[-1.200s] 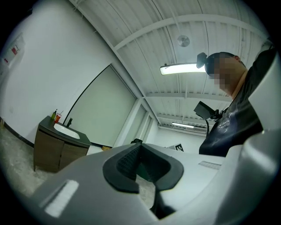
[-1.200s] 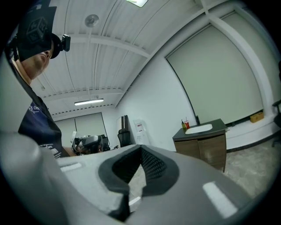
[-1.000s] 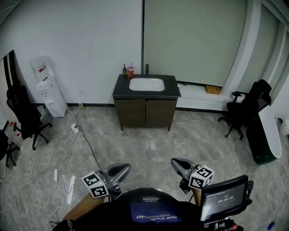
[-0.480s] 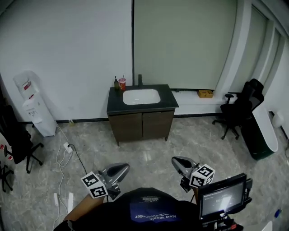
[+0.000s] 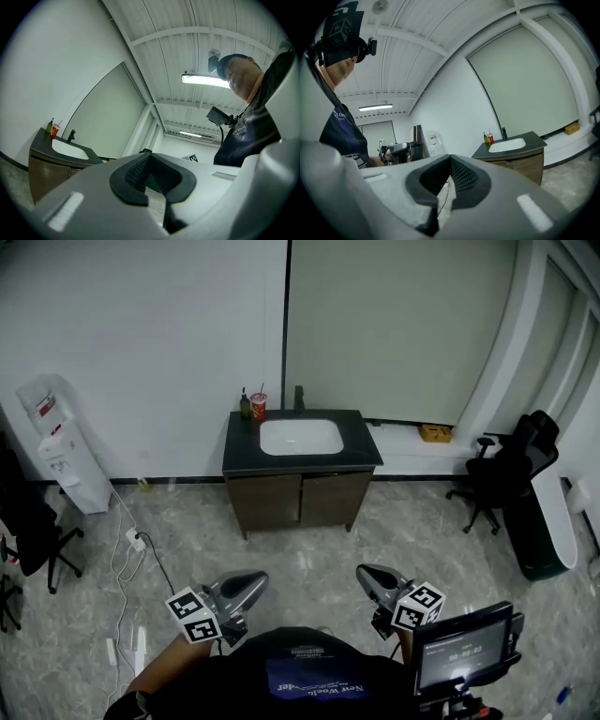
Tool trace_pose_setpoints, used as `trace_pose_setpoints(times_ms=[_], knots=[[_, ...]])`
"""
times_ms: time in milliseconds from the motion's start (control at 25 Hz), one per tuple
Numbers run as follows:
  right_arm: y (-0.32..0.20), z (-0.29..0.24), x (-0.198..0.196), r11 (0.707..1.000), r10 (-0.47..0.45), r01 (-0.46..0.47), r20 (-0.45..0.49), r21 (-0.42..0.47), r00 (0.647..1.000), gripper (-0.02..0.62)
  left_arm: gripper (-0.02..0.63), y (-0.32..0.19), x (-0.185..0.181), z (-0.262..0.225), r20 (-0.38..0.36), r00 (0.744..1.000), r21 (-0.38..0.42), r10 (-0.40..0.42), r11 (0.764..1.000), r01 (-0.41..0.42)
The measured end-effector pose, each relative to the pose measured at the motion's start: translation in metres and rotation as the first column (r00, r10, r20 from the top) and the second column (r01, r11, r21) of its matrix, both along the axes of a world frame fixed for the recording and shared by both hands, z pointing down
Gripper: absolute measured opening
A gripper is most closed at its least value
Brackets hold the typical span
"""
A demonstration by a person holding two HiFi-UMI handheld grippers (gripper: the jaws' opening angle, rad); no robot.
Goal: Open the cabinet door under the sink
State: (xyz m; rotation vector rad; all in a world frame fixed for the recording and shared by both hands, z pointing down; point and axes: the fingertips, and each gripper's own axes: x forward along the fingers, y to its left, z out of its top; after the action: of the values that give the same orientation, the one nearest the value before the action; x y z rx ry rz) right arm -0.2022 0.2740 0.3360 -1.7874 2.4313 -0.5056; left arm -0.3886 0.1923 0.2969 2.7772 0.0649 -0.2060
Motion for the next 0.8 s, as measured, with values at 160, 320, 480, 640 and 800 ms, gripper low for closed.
trace_pose_setpoints(times_ms=[160, 320, 480, 640, 800], knots=[[-0.036, 0.001, 0.032, 0.998, -0.065, 0.065, 0.006, 0.014, 0.998, -0.002, 0.000, -0.024, 0.030, -0.002, 0.003, 0.998, 0.003, -0.060, 0.998, 0.060], [-0.072, -0.011, 0.087, 0.991, -0.131, 0.131, -0.006, 0.028, 0.991, -0.002, 0.000, -0.047, 0.079, -0.014, 0.001, 0.993, 0.023, -0.121, 0.992, 0.121], [-0.086, -0.007, 0.132, 0.984, -0.172, 0.173, -0.030, 0.049, 0.985, -0.002, 0.000, -0.058, 0.118, -0.012, -0.014, 0.985, 0.019, -0.171, 0.985, 0.171], [-0.099, -0.007, 0.173, 0.978, -0.204, 0.205, -0.031, 0.047, 0.978, -0.002, 0.000, -0.061, 0.169, -0.013, -0.003, 0.985, 0.012, -0.172, 0.985, 0.172], [-0.113, -0.005, 0.202, 0.977, -0.210, 0.210, -0.007, 0.043, 0.978, -0.002, 0.000, -0.072, 0.205, -0.009, 0.036, 0.987, -0.002, -0.156, 0.988, 0.156]])
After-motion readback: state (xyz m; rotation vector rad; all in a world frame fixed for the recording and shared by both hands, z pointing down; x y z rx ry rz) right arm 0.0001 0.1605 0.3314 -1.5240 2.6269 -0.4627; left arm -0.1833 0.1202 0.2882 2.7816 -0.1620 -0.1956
